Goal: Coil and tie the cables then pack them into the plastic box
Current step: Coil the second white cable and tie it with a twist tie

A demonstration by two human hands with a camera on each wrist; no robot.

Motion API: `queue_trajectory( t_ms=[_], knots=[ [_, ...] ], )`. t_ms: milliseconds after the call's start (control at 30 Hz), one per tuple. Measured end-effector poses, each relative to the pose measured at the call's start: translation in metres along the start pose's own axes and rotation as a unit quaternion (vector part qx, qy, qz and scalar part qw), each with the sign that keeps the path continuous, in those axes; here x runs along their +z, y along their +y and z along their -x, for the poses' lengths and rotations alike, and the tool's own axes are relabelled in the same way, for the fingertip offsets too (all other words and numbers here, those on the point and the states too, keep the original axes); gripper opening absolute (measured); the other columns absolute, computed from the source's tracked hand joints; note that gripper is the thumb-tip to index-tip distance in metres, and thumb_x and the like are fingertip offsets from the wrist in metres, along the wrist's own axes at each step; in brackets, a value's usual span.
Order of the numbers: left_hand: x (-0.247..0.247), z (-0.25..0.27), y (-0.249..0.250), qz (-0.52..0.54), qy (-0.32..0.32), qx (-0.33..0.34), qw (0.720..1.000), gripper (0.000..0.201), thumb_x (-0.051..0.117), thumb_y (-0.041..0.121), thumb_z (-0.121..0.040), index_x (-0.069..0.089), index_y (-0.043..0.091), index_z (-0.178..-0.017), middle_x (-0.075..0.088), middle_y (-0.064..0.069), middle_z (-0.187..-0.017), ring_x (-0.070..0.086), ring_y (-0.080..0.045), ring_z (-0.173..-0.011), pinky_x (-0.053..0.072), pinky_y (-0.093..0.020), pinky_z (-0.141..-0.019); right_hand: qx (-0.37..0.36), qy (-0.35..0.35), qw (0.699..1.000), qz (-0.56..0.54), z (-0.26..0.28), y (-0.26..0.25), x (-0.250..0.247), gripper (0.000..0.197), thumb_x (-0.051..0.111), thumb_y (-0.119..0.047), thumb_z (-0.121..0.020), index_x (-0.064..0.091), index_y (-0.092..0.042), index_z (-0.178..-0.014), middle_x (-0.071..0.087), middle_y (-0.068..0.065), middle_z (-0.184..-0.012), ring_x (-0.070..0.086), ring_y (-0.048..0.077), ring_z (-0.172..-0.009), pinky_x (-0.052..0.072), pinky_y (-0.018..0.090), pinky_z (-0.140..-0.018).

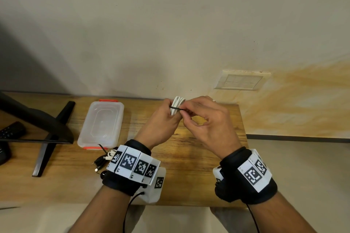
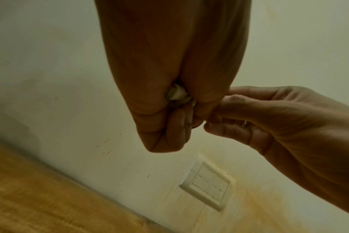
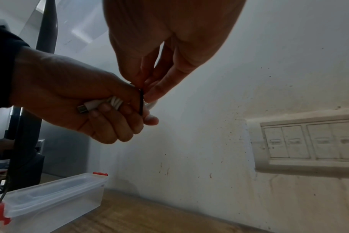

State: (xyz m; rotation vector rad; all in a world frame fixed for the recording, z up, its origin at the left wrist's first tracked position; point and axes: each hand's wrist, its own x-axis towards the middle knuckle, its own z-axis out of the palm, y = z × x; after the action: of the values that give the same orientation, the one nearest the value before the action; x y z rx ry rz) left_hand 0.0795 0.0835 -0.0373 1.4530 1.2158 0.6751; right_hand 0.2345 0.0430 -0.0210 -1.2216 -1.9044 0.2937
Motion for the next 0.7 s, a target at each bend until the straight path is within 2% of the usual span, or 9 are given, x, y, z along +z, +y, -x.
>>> queue_trajectory(
  t_ms=[100, 167, 300, 433, 633, 700],
  knots=[
    [-0.0015, 0.0014, 0.0025, 0.023, -0.009, -0.009, 1.000, 0.020, 0.052, 0.027, -0.098, 0.048, 0.016, -0.115, 0.053, 0.009, -0.075, 0.044, -0.007, -0.055, 0.038, -0.036, -0.058, 0.002, -0.001, 1.000, -0.003, 0.0007, -0.0004, -0.0011, 0.020, 0.073, -0.006, -0.088, 0.075, -0.006, -0.108, 0.071, 0.004, -0.098, 0.064, 0.018, -0.090, 0.055, 0.036, -0.078],
    [-0.0015, 0.0018, 0.0028, 0.022, -0.009, -0.006, 1.000, 0.021, 0.053, 0.028, -0.099, 0.047, 0.016, -0.114, 0.053, 0.008, -0.075, 0.045, -0.008, -0.057, 0.039, -0.037, -0.059, 0.001, -0.002, 1.000, -0.005, 0.0002, -0.0003, -0.0013, 0.020, 0.073, -0.006, -0.088, 0.075, -0.006, -0.108, 0.070, 0.004, -0.098, 0.064, 0.019, -0.090, 0.055, 0.037, -0.078],
    [-0.0010, 0.0012, 0.0005, 0.015, -0.003, 0.023, 1.000, 0.016, 0.052, 0.025, -0.099, 0.048, 0.019, -0.113, 0.052, 0.014, -0.077, 0.050, 0.003, -0.058, 0.040, -0.026, -0.061, -0.003, -0.003, 1.000, 0.002, -0.0007, 0.0004, -0.0015, 0.020, 0.072, -0.007, -0.088, 0.075, -0.007, -0.108, 0.071, 0.004, -0.098, 0.064, 0.018, -0.090, 0.055, 0.036, -0.078],
    [-0.0013, 0.0006, -0.0002, 0.017, 0.001, 0.051, 0.999, 0.013, 0.050, 0.020, -0.099, 0.051, 0.019, -0.112, 0.052, 0.017, -0.076, 0.052, 0.007, -0.061, 0.038, -0.024, -0.062, -0.002, 0.011, 1.000, -0.002, -0.0006, 0.0024, -0.0018, 0.019, 0.073, -0.006, -0.088, 0.076, -0.006, -0.107, 0.071, 0.004, -0.098, 0.064, 0.018, -0.090, 0.054, 0.033, -0.079],
    [-0.0046, 0.0030, 0.0054, 0.039, -0.020, 0.046, 0.998, 0.029, 0.049, 0.030, -0.087, 0.053, 0.017, -0.113, 0.054, 0.019, -0.072, 0.047, 0.001, -0.064, 0.039, -0.029, -0.064, -0.005, 0.028, 1.000, -0.012, -0.0013, 0.0032, -0.0026, 0.020, 0.074, -0.003, -0.088, 0.076, -0.006, -0.107, 0.072, 0.004, -0.098, 0.064, 0.016, -0.090, 0.054, 0.028, -0.081],
    [-0.0039, 0.0048, 0.0077, 0.042, -0.025, 0.030, 0.998, 0.032, 0.050, 0.030, -0.084, 0.053, 0.019, -0.113, 0.053, 0.014, -0.074, 0.046, -0.008, -0.065, 0.040, -0.038, -0.064, -0.004, 0.031, 0.999, -0.012, -0.0013, 0.0047, -0.0030, 0.020, 0.074, -0.003, -0.088, 0.076, -0.006, -0.107, 0.072, 0.004, -0.098, 0.064, 0.017, -0.091, 0.054, 0.029, -0.081]
  ],
)
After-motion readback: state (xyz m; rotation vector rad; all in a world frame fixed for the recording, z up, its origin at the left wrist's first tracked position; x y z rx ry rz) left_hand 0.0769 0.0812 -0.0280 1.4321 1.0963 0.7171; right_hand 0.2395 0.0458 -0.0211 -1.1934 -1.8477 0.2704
